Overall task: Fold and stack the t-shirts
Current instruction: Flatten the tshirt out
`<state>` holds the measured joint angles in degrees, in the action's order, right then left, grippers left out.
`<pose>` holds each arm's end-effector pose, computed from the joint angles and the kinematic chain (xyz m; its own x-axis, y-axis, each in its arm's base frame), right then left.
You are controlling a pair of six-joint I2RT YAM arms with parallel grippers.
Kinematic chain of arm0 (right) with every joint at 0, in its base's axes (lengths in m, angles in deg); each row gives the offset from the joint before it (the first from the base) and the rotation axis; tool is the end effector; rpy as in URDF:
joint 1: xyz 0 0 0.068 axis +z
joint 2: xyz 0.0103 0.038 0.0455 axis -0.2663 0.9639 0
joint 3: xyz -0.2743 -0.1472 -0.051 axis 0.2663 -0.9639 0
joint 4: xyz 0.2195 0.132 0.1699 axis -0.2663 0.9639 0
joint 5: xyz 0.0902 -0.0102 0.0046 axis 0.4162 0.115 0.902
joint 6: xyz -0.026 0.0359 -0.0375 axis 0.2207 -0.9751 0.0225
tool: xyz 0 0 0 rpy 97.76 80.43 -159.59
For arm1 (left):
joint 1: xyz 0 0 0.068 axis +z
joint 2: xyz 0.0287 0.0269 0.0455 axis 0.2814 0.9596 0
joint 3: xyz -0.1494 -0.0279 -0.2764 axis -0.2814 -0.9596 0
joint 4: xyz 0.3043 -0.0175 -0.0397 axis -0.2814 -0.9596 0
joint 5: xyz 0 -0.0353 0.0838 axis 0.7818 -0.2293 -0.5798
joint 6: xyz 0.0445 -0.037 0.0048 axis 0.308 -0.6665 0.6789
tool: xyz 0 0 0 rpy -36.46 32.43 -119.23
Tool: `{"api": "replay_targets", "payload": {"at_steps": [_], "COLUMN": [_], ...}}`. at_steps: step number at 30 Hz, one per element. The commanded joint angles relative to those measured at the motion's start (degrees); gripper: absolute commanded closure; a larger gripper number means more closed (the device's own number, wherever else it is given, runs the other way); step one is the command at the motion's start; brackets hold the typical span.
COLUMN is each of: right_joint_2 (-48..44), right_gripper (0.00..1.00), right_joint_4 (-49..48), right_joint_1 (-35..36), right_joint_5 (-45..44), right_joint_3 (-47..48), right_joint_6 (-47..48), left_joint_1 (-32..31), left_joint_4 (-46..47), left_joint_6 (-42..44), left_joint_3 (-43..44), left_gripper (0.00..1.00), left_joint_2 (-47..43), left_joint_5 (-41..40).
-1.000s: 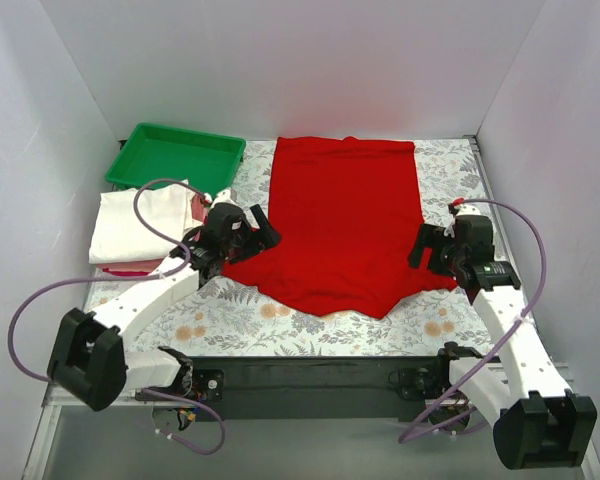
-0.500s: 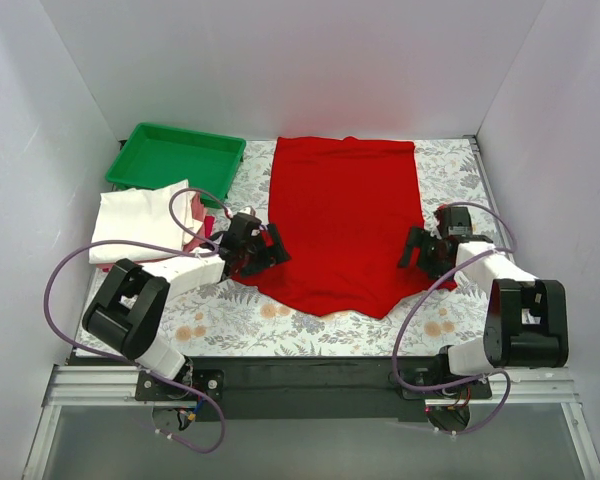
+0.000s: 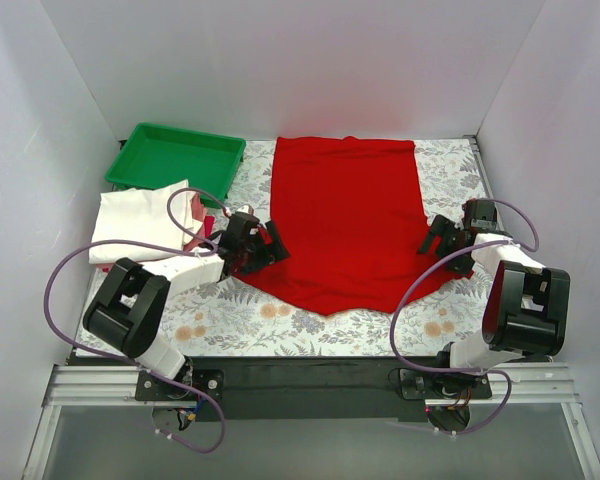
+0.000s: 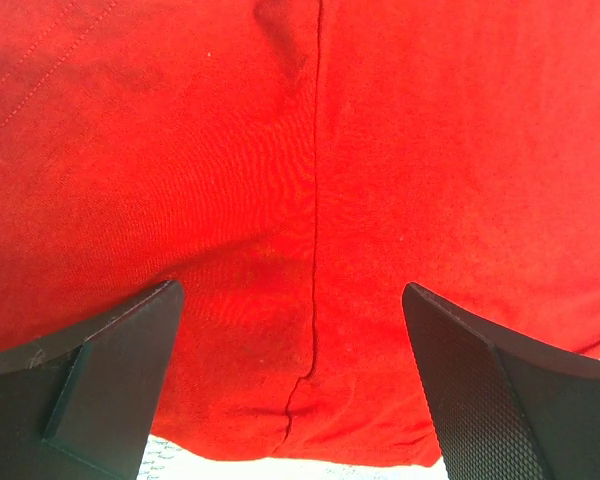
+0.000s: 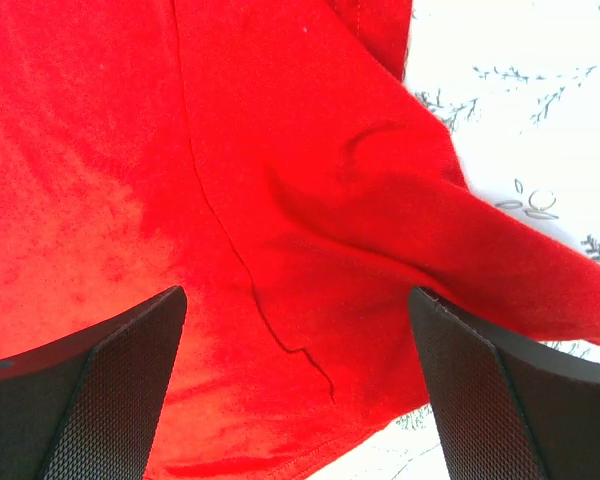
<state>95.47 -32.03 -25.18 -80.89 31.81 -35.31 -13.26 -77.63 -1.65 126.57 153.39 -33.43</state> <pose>0.3185 -0.0502 0.1779 -0.7456 0.4604 -0.4817 0.3780 0.8876 0.2632 0.2947 -0.1674 0.1635 -0.5771 -0.8126 -0.0813 -0.5955 0.4868 -0.6391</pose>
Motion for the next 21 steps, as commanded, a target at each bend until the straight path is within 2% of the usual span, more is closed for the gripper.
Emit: {"api": "replay_targets", "payload": {"at_steps": [1, 7, 12, 14, 16, 19, 21], "right_joint_2": [2.2, -0.5, -0.6, 0.0, 0.6, 2.0, 3.5], "right_gripper": [0.02, 0.02, 0.02, 0.02, 0.02, 0.02, 0.02], "right_joint_4": [1.4, 1.3, 2.3, 2.9, 3.2, 3.3, 3.1], "right_joint_1": [-0.5, -0.5, -0.5, -0.5, -0.5, -0.5, -0.5], "right_joint_5": [-0.2, 0.0, -1.3, -2.2, -3.3, -4.2, -4.2], "right_joint_3": [0.3, -0.2, 0.5, 1.2, 2.0, 3.4, 4.5], "right_joint_6": [1.8, 2.0, 2.0, 1.8, 1.8, 1.7, 1.8], "left_joint_1": [0.5, -1.7, -5.9, -9.6, -14.2, -22.1, -25.2], "left_joint_4": [-3.3, -4.4, -12.3, -13.9, -13.6, -11.0, -3.5], "left_joint_6": [1.1, -0.6, -5.4, -8.4, -10.7, -13.6, -14.7], "left_joint_3": [-2.9, -9.2, -13.4, -15.7, -19.2, -22.0, -23.1], "left_gripper": [0.08, 0.08, 0.08, 0.08, 0.08, 0.08, 0.07], "left_joint_2": [-1.5, -6.4, -11.2, -16.0, -18.5, -18.0, -14.6], "left_joint_5": [1.8, 7.0, 6.9, 7.7, 11.8, 16.0, 19.6]}}
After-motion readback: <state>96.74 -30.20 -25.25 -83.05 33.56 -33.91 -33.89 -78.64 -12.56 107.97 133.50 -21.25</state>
